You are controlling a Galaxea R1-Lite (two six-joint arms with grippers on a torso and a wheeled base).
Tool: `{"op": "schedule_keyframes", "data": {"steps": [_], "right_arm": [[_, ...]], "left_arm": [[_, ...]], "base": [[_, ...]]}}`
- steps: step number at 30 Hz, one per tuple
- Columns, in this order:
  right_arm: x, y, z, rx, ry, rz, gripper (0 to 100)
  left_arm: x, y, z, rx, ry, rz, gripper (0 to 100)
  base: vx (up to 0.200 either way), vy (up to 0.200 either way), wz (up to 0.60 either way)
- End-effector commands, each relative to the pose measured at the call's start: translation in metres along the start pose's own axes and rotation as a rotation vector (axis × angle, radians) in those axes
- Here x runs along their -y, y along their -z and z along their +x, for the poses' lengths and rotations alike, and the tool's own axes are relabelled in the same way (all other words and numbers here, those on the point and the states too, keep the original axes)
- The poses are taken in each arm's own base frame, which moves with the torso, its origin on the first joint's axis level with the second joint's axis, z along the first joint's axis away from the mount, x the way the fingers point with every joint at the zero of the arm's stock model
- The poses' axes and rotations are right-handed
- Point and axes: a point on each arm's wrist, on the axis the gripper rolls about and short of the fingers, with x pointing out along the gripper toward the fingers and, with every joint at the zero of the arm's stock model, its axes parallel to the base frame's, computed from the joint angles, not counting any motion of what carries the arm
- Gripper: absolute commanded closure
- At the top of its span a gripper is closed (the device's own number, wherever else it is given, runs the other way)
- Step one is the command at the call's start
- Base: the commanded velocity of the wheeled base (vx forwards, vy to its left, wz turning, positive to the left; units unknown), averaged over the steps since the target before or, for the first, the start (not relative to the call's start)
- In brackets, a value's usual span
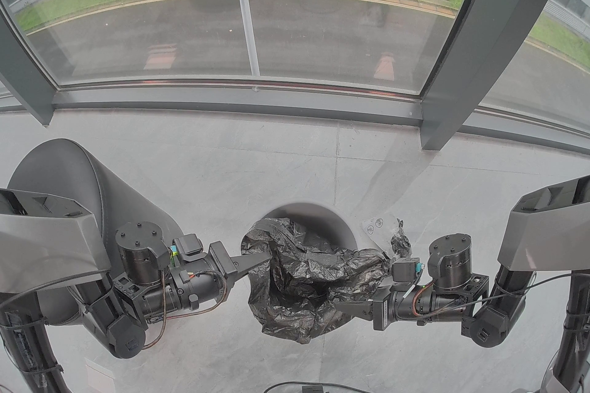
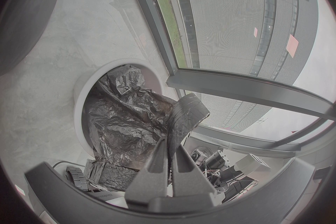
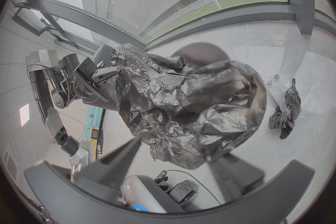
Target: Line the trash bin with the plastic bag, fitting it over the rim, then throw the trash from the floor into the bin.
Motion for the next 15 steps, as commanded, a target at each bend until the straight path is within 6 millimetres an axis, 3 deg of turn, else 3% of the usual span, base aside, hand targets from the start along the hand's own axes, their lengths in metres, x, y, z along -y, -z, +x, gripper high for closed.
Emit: {"op": "schedule_keyframes", "data": {"steps": [1,10,15], "right_arm": [[0.002,-0.005,-0.005,0.023,0.009,0.002,0],[-0.012,-0.035,-0.037,0.156,-0.001,-0.046,0],[-0.007,-0.036,-0.044,0.168,0.022,-0.037,0]], "left_arm": [[0.0,0.0,0.0,0.0,0.001,0.0,100],[0.001,-0.001,0.0,0.004,0.005,0.003,100],[0.003,-0.002,0.0,0.007,0.013,0.007,100]], "base": [[0.0,0.0,0.0],[0.0,0.0,0.0],[0.0,0.0,0.0]]}}
